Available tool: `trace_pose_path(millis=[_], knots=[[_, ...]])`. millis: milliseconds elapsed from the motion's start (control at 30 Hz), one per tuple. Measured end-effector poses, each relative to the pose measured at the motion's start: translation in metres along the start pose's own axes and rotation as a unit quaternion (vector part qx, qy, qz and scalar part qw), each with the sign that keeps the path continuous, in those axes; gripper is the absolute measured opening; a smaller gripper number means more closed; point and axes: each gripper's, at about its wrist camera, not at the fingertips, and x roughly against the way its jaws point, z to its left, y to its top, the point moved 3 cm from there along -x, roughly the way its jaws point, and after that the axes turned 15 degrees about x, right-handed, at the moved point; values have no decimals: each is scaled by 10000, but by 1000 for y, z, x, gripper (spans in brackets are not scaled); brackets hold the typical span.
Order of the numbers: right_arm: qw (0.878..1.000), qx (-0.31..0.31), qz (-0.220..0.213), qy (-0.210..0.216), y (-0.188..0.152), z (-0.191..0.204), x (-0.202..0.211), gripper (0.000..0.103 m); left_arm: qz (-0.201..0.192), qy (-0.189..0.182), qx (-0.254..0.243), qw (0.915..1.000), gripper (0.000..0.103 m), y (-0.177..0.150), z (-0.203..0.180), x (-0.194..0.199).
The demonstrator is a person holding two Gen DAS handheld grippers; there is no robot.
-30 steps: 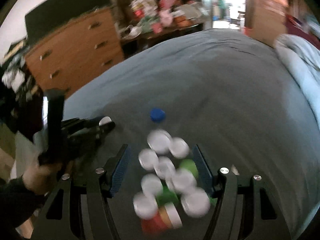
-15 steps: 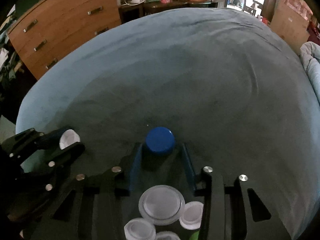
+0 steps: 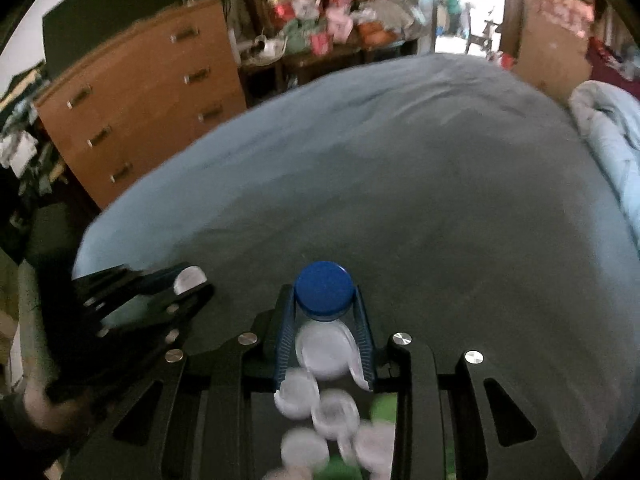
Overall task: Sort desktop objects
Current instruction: 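Move both held caps over the blue basket and open both tools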
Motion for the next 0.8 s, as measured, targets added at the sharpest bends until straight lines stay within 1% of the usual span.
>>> trace_pose_path(millis=[67, 100, 167, 200, 267, 367, 433, 467, 567, 633, 733, 800], knots=[[9997, -134, -143, -131, -14, -8, 30, 26, -58, -40, -33, 10000, 31, 0, -9, 13], [9991, -265, -237, -241, -28, -14, 52, 26, -92, -68, -68, 9999, 31, 0, -15, 19], [9976, -459, -336, -395, -47, -25, 80, 26, -180, -164, -166, 9996, 31, 1, -33, 37], [9962, -584, -376, -534, -62, -32, 98, 26, -205, -232, -211, 9993, 31, 1, -43, 45], [9930, -766, -441, -777, -84, -43, 128, 26, -283, -385, -338, 9983, 31, -1, -66, 63], [9881, -975, -494, -1081, -115, -55, 167, 26, -292, -631, -472, 9965, 31, -6, -103, 86], [9848, -1077, -534, -1256, -128, -63, 188, 26, -291, -779, -633, 9945, 31, -12, -129, 99], [9820, -1148, -577, -1385, -138, -68, 202, 26, -300, -874, -758, 9928, 31, -16, -148, 106], [9757, -1342, -656, -1605, -154, -81, 229, 26, -267, -1156, -1108, 9867, 31, -30, -199, 124], [9702, -1468, -720, -1790, -167, -90, 249, 26, -250, -1381, -1331, 9811, 31, -38, -235, 138], [9621, -1630, -785, -2040, -183, -102, 273, 26, -245, -1722, -1668, 9705, 31, -52, -294, 158], [9570, -1756, -807, -2165, -195, -110, 288, 26, -255, -1860, -1819, 9652, 31, -58, -322, 168]])
